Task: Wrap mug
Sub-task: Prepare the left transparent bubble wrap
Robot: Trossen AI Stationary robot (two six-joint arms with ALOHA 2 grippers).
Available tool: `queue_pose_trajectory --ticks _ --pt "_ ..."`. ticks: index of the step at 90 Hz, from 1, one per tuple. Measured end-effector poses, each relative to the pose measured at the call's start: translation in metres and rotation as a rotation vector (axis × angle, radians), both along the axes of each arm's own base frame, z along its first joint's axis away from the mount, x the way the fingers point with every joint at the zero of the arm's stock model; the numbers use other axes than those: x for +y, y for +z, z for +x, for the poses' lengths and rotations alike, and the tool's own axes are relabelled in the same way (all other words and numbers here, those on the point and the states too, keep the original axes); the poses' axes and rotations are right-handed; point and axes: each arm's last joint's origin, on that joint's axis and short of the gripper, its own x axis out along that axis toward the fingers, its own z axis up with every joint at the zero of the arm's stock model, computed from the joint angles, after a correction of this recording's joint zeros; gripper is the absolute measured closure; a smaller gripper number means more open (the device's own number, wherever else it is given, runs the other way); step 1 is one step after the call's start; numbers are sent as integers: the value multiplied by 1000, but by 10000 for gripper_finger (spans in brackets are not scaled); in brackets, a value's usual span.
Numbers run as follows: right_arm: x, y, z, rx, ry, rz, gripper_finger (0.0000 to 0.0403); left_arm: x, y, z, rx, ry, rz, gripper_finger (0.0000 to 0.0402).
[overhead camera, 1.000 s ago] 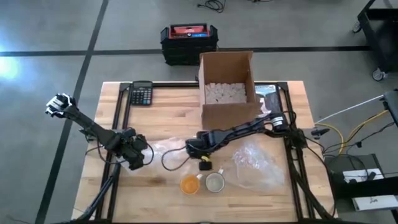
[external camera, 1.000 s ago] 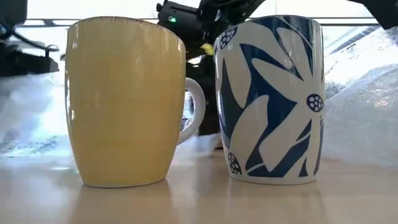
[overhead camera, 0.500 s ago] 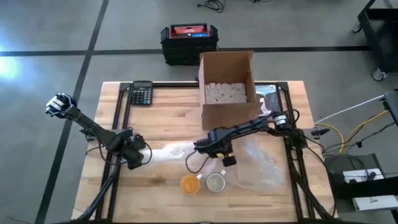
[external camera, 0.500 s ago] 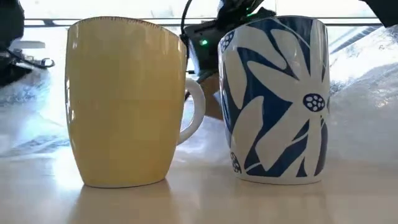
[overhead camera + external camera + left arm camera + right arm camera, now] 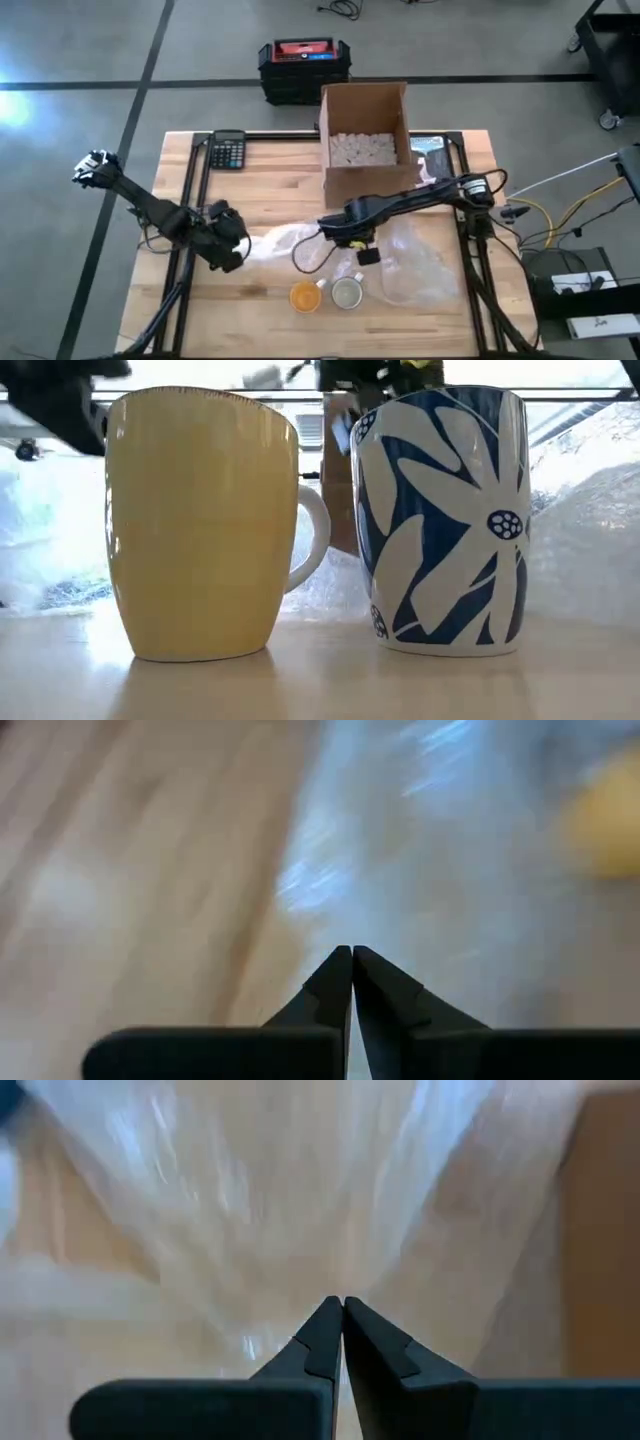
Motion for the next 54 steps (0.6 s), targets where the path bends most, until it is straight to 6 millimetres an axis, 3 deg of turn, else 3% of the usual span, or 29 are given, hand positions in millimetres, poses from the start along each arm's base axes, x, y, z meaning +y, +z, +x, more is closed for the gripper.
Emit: queue_pose_trajectory --ticks 16,31,54 --pt "15 -11 7 -91 33 17 403 2 -19 -2 75 16 39 402" --pt "21 -31 1 -58 22 -37 403 -11 -24 -1 142 -133 -186 402" --pt "19 -39 -7 -33 -1 -100 403 -27 22 -2 18 -227 -223 402"
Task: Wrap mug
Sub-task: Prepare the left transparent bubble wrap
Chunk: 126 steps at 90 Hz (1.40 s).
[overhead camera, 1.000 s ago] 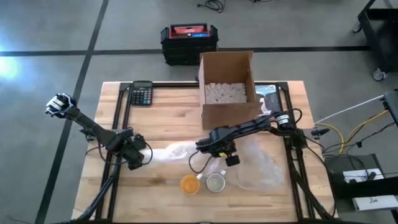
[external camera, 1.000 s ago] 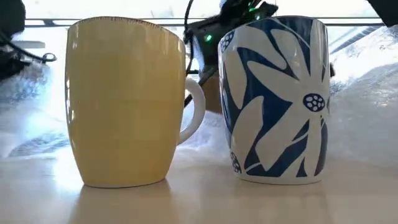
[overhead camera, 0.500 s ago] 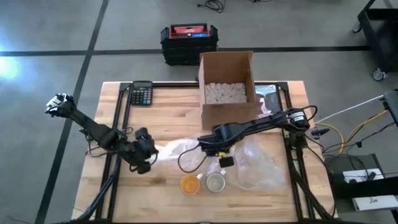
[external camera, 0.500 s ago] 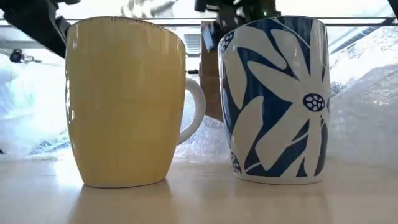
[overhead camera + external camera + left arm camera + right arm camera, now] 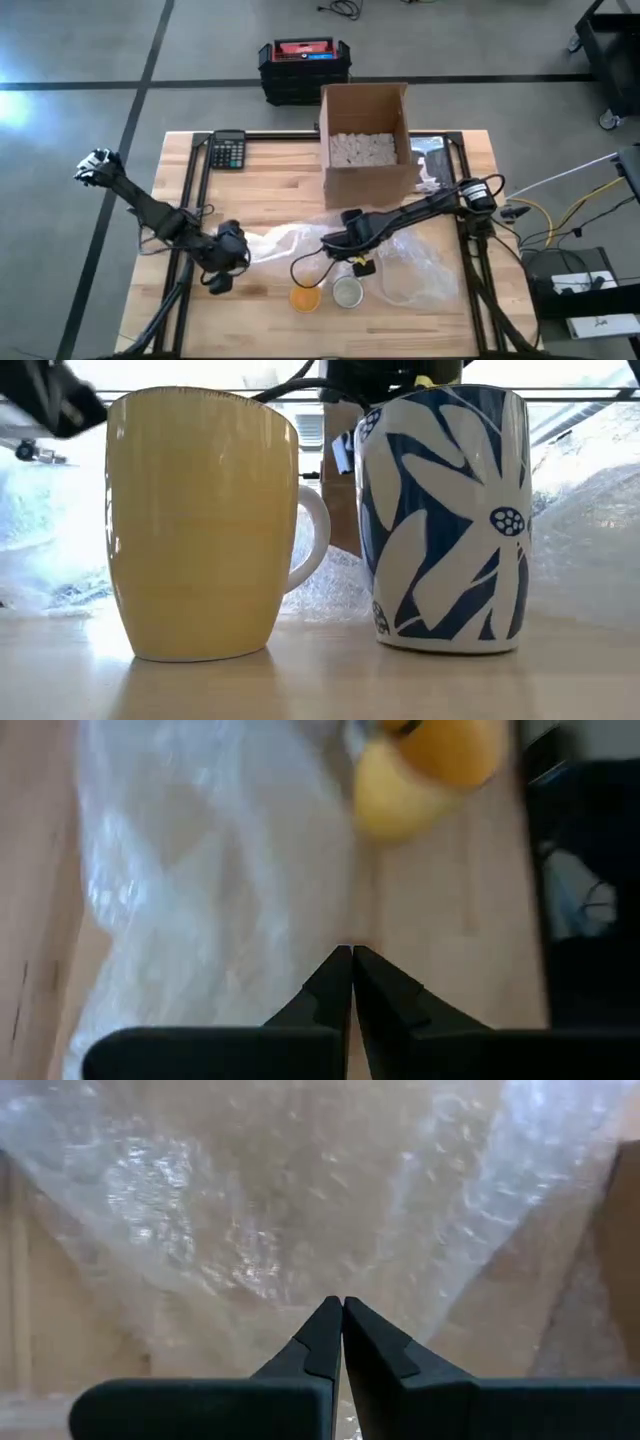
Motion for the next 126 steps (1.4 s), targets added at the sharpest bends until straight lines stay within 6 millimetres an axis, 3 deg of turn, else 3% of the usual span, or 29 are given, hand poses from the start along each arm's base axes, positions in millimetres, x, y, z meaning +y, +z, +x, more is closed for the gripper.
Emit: queue_pose_trajectory --ticks 9,22,28,36,45,60,80,92,101,110,117,126 --pt "0 0 0 -1 0 -5 403 -13 -2 0 33 -116 -110 402" --pt "-1 1 0 -8 0 -30 403 -24 -46 6 124 -145 -125 402" --pt "-1 1 0 -13 -9 -36 403 -24 -67 11 139 -85 -60 402" --pt "-1 1 1 -24 -10 -42 403 -17 -84 15 122 72 165 402" --pt "-1 1 1 -25 -12 -44 403 -12 -69 23 5 233 414 402" --pt "-1 1 2 -30 -13 -42 403 5 -44 39 -140 359 717 402" --pt "1 1 1 -36 -55 -39 403 44 -32 42 -83 469 834 402" --pt "2 1 1 -36 -53 -39 403 51 -3 37 -74 456 885 402" --pt "2 1 1 -37 -53 -39 403 50 24 34 -99 468 852 402" --pt "1 -1 1 -39 -53 -37 403 47 34 32 -78 397 679 402" --pt "0 -5 0 -43 -56 -41 403 43 23 32 -8 305 523 402" --pt "-1 -11 -1 -51 -57 -42 403 34 -6 31 74 216 431 402"
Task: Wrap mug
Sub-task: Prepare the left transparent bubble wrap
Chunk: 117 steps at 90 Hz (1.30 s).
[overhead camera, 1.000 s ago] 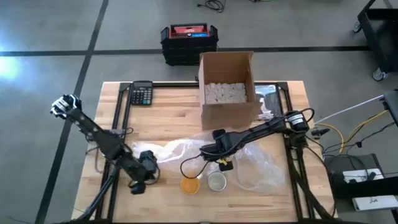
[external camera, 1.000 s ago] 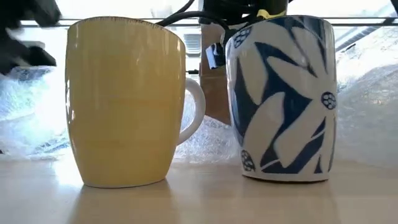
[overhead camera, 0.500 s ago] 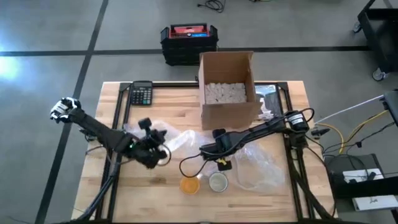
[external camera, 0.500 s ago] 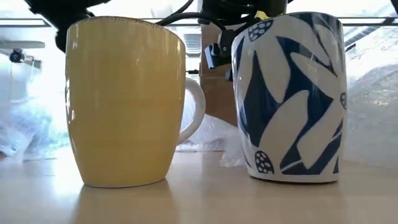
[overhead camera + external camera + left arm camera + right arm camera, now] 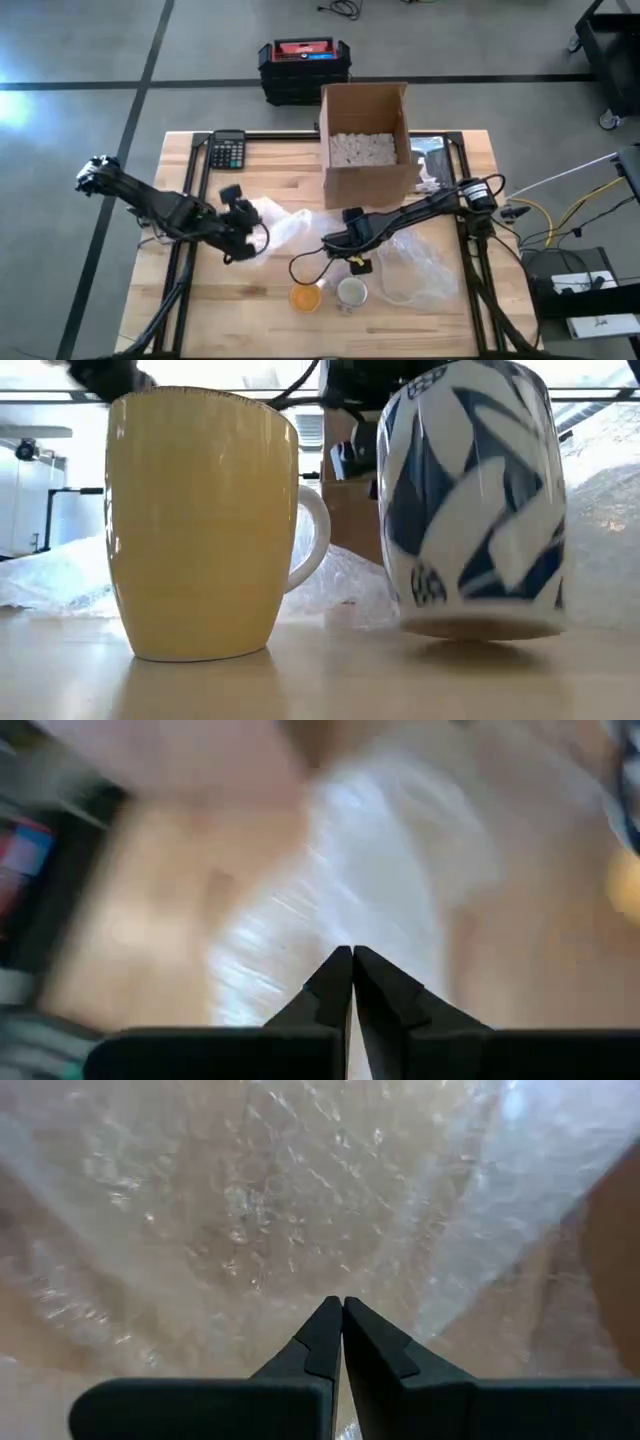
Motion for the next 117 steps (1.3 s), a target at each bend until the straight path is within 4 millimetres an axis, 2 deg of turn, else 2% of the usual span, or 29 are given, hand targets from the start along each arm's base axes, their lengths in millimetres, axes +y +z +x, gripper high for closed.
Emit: queue_pose_trajectory --ticks 6,11,26,35,42,60,83,94,110,117 --pt "0 -4 1 -23 0 6 403 -3 -19 -4 53 -14 36 402" --pt "0 -8 0 -36 -1 9 403 0 -27 -8 72 31 113 402" --pt "-1 -15 -2 -50 -6 14 403 20 -18 -18 -16 225 383 402" --pt "0 -15 -2 -55 -11 17 403 35 -13 -17 -36 299 356 402" --pt "0 -15 -2 -52 -21 17 403 39 -11 -15 -38 278 315 402" --pt "3 -7 4 -78 -20 24 403 38 -4 -9 -73 212 264 402" --pt "8 23 13 -73 -14 24 403 36 -2 -8 -50 155 196 400" --pt "14 32 15 -90 -7 31 403 35 -2 -8 -45 148 173 389" --pt "18 34 13 -83 -4 35 403 35 -2 -8 -47 148 172 365" --pt "17 42 8 -78 -16 35 403 35 -2 -7 -51 149 171 352"
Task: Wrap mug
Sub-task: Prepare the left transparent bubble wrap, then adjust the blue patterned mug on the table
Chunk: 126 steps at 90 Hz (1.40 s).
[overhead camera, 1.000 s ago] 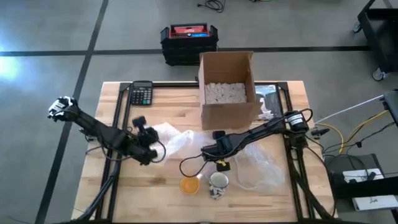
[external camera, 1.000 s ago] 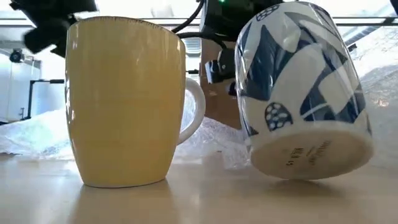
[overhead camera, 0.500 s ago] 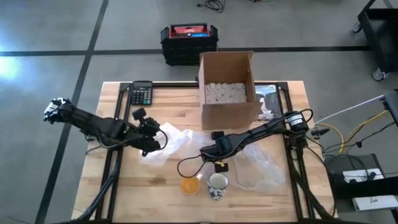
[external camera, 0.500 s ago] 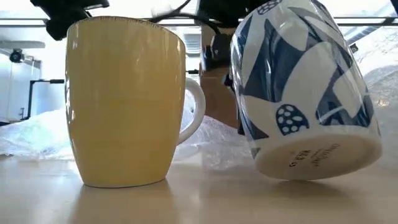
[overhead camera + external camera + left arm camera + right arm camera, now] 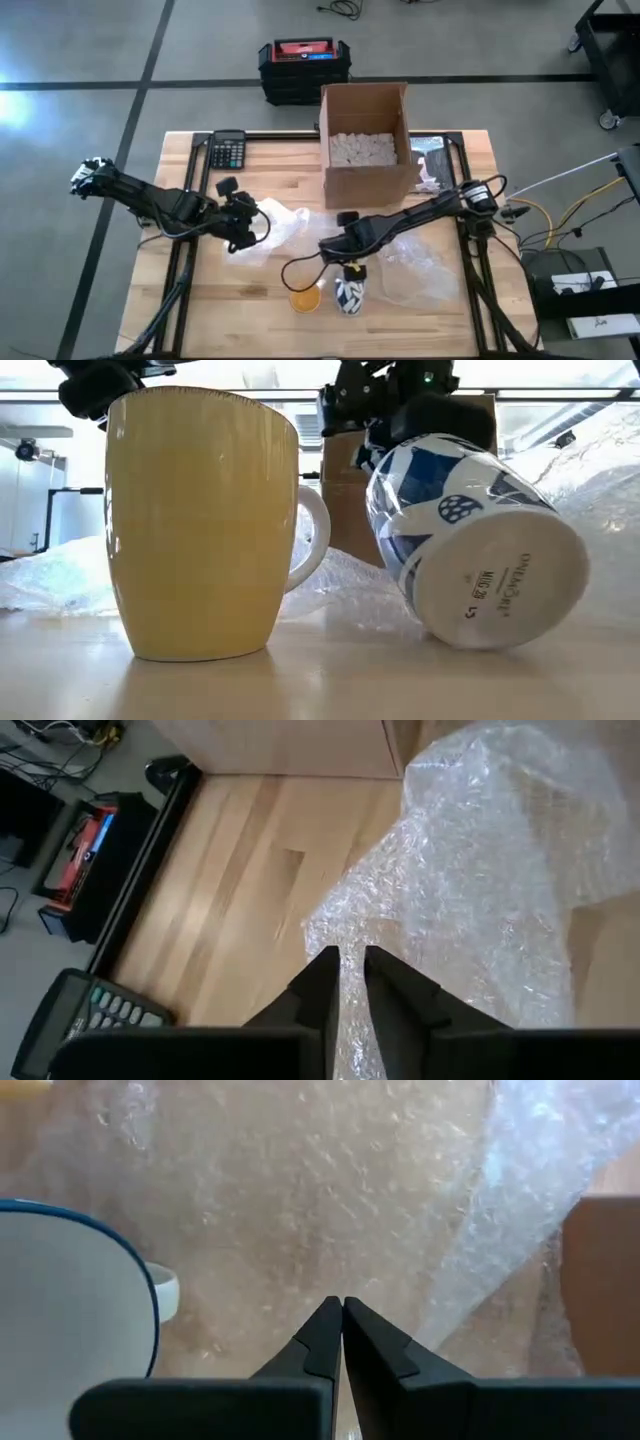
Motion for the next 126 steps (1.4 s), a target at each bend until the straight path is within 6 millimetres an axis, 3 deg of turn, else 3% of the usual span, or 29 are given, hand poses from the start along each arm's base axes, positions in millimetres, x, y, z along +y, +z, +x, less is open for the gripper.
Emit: queue_pose_trajectory --ticks 12,23,39,64,85,103,126 --pt "-1 40 -16 -54 -55 31 403 0 0 0 0 0 -1 328" --pt "3 75 -33 -137 -151 168 403 0 0 0 -1 -1 -1 304" --pt "17 93 -54 -157 -208 279 391 0 0 0 -7 8 -10 270" --pt "54 57 -83 -18 -372 285 267 -3 -1 0 18 -34 -94 229" --pt "58 31 -97 77 -425 281 182 -3 -1 1 10 -40 -101 216" --pt "51 18 -91 22 -341 286 158 -8 -2 4 1 -94 -188 223" --pt "46 -5 -85 -66 -284 446 173 -21 -17 8 -47 -191 -272 242"
